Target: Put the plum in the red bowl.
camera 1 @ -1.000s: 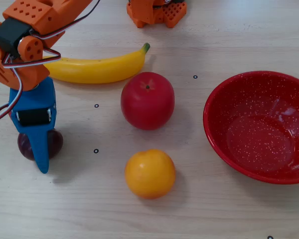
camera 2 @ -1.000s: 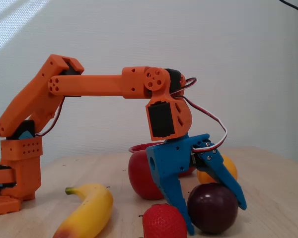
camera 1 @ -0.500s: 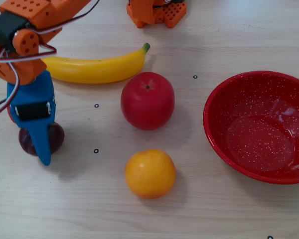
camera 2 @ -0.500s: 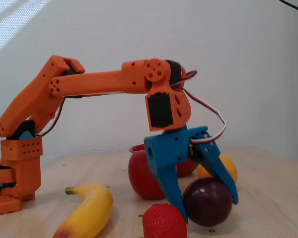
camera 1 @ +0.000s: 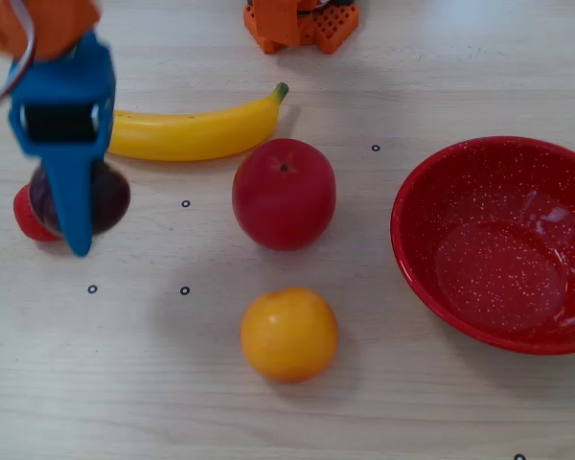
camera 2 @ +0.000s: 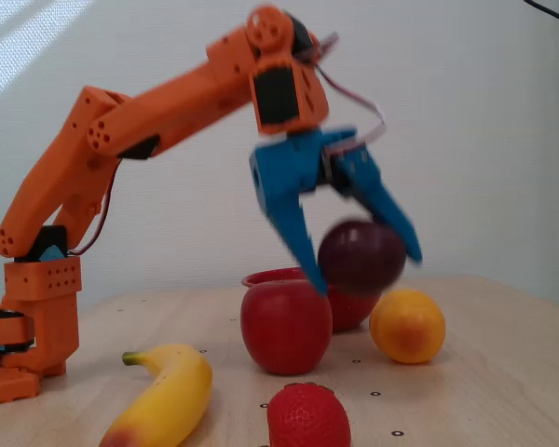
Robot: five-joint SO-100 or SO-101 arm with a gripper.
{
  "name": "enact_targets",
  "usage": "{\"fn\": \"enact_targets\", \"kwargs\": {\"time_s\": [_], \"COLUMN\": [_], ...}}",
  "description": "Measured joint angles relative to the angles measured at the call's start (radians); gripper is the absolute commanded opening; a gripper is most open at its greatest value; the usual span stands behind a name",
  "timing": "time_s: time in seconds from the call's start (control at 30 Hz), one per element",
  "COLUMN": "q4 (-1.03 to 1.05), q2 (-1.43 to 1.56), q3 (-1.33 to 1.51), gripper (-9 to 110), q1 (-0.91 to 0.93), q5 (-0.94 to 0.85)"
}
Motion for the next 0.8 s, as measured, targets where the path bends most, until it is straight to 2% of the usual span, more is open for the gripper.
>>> {"fn": "enact_targets", "kwargs": {"time_s": [0.33, 0.8], "q4": [0.002, 0.008], "q2": [0.262, 0.586], "q3": [0.006, 0.249], "gripper": [0, 0], "q1": [0.264, 0.756], "q5": [-0.198, -0.466]}}
